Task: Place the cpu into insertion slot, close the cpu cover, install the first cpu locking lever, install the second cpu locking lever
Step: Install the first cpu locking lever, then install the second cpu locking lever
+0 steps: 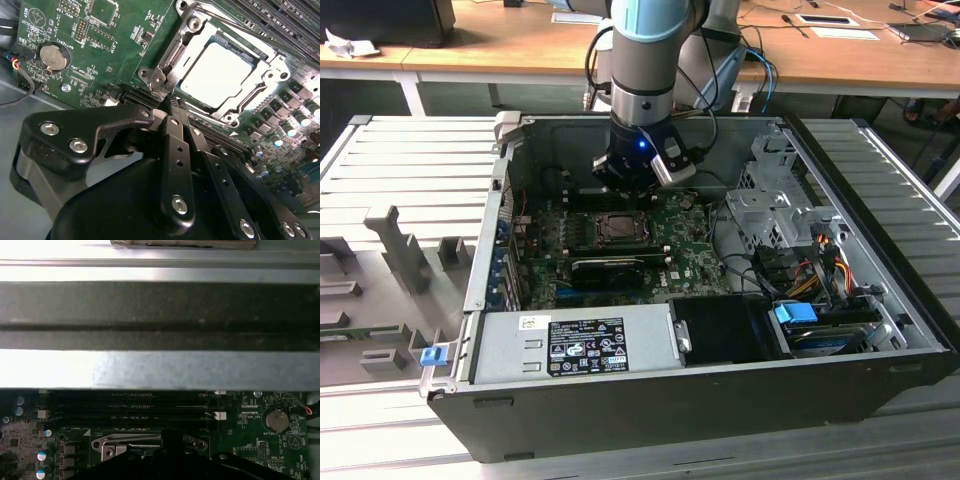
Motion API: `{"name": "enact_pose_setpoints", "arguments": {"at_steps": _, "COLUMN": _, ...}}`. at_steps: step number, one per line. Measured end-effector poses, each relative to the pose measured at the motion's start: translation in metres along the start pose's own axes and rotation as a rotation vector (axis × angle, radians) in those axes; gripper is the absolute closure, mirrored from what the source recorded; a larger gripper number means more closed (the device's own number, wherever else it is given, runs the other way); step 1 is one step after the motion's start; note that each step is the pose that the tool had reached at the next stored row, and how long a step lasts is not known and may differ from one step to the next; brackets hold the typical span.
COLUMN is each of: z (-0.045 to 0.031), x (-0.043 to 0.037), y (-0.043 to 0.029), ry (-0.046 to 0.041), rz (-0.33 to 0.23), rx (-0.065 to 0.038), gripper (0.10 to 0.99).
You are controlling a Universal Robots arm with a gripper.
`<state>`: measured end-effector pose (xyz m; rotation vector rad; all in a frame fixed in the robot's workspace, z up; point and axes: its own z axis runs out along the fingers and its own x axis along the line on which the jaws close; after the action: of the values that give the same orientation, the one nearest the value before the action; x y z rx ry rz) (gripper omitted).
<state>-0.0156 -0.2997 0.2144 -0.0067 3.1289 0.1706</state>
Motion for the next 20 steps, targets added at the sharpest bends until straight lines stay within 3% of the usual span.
{"name": "enact_pose_setpoints", "arguments": {"at_steps": 20, "z": -0.005, "x": 0.0, "y": -0.0083, "ry": 0.0001, "rz": 0.0, "rx": 0.0, "gripper": 0.98}}
